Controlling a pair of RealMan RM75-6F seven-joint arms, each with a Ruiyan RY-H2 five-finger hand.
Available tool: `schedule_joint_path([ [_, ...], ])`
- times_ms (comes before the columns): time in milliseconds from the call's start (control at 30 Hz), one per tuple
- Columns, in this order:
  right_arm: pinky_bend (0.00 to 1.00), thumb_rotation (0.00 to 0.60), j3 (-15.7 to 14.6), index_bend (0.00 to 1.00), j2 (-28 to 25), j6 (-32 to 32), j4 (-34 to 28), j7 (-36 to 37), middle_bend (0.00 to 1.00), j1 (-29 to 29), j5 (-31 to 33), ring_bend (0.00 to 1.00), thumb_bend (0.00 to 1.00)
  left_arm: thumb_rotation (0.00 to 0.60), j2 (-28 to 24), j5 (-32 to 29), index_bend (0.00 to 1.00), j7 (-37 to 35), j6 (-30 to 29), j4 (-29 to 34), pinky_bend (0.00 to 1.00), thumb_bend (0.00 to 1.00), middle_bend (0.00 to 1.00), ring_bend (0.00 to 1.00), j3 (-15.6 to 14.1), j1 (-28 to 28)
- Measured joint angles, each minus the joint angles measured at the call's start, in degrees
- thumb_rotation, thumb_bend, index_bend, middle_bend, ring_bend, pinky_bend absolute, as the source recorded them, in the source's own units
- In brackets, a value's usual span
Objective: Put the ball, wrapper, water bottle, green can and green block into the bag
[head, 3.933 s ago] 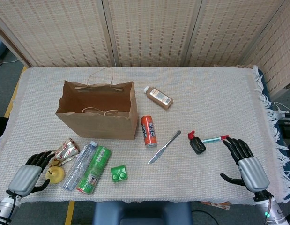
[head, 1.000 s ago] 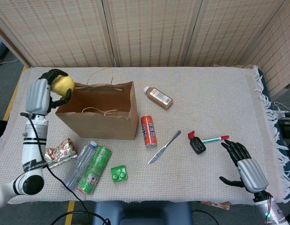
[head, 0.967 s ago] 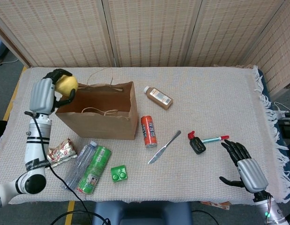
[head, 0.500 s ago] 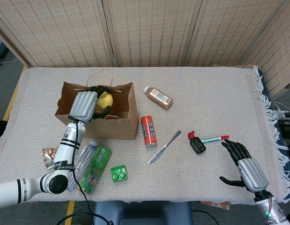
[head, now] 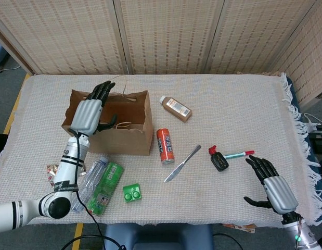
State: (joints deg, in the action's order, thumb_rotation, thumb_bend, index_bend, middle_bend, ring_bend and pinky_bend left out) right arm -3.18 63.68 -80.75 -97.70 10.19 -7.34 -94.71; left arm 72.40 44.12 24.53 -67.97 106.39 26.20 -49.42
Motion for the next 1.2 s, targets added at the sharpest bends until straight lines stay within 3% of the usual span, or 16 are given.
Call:
schedule_joint_path([
  [167, 0.0, 0.6, -0.04, 0.0, -0.03, -0.07, 0.1, -0.02, 0.0, 0.07, -0.06, 0.0, 0.02, 0.6, -4.41, 3.5, 0.03, -2.37, -2.26, 2.14, 0.19, 0.42, 0.0, 0.0, -0.95, 3.88],
  [433, 0.0, 0.6, -0.23, 0.0, -0.01, 0.06, 0.05, -0.35, 0.0, 0.13, -0.14, 0.0, 0.02, 0.6, -14.38, 8.19, 0.05, -12.11, -4.34, 4.24, 0.19, 0.42, 0.0, 0.0, -3.3, 13.76],
  [700, 0.0, 0.6, -0.38, 0.0, -0.09, 0.67, -0.24, -0.84, 0.0, 0.1, 0.25, 0.0, 0.02, 0.6, -18.65, 15.76, 0.04, -17.06, -0.86, 3.21, 0.18, 0.39, 0.0, 0.0, -13.27, 21.71],
  [833, 0.0, 0.6, -0.52, 0.0, -0.02, 0.89, -0.32, -1.37, 0.0, 0.06, 0.13, 0.0, 0.02, 0.6, -18.28, 16.98, 0.0, -17.69, 0.41, 2.55, 0.14, 0.37, 0.0, 0.0, -15.6, 23.18],
  [1000, 0.0, 0.6, -0.49, 0.0, 0.25, 1.32, -0.48, -2.35, 0.0, -0.08, 0.26, 0.0, 0.02, 0.6, -14.05, 16.69, 0.0, -16.21, 5.99, 1.37, 0.11, 0.37, 0.0, 0.0, -22.43, 24.64],
  [1200, 0.0, 0.6, 0.08, 0.0, 1.42, -1.83, 0.82, -1.57, 0.0, 0.21, -1.84, 0.0, 0.02, 0.6, -8.02, 13.23, 0.0, -9.59, 8.48, -1.18, 0.09, 0.37, 0.0, 0.0, -24.21, 23.74],
])
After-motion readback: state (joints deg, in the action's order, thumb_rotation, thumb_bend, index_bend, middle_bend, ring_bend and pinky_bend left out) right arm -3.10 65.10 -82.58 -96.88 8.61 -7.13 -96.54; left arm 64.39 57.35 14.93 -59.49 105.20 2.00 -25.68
